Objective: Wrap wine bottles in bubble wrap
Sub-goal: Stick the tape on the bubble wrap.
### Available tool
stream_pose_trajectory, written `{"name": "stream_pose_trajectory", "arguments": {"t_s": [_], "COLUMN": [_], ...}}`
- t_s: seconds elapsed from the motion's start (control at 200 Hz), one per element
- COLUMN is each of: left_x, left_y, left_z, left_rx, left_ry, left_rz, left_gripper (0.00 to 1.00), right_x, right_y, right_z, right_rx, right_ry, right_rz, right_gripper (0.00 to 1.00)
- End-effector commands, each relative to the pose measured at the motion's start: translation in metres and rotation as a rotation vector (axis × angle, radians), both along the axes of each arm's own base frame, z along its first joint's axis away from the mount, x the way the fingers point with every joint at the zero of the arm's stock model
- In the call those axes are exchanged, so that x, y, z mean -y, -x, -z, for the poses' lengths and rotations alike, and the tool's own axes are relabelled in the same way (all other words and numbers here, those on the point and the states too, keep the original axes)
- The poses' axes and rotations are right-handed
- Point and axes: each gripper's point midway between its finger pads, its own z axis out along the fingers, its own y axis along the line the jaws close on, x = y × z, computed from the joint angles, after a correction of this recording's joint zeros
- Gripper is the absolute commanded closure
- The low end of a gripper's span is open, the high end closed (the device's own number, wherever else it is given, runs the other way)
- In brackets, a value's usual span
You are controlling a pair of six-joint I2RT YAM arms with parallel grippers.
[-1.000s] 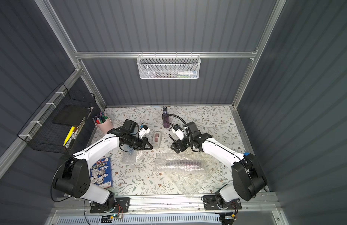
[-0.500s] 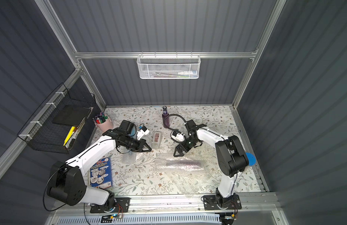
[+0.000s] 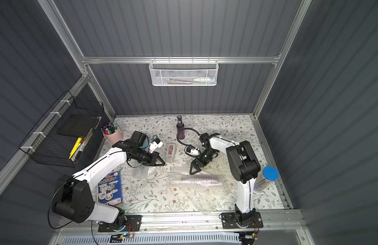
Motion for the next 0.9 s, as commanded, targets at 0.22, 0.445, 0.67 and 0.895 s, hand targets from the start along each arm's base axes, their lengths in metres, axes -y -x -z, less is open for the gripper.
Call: {"name": "stream_pose_trajectory", "arguments": {"t_s": [0.22, 0.445, 0.67, 0.895], "left_x": [0.002, 0.003, 0.007, 0.016], "left_y": [0.006, 0.004, 0.002, -0.004], "left_z": [0.011, 0.016, 0.009, 0.008], "left_rx": [-0.032, -0.047, -0.045, -0.070], "left_ry": [-0.001, 0.001, 0.026, 0.073], "left_rz": [0.031, 0.033, 0.038, 0.035], "left_gripper": [1.00, 1.00, 1.00, 1.00], "right_x": [-0.001, -0.001, 0.005, 0.010], "right_y": [0.031, 0.040, 0.047, 0.059], "right_z": [-0.019, -0.019, -0.017, -0.009], "right_rx": [0.013, 0.147, 0.348, 0.526], "right_ry": [-0.089, -0.062, 0.011, 0.134], "right_rz": [-0.074, -0.088, -0.125, -0.219], "right_gripper": [0.04, 0.06, 0.12, 0.17]}}
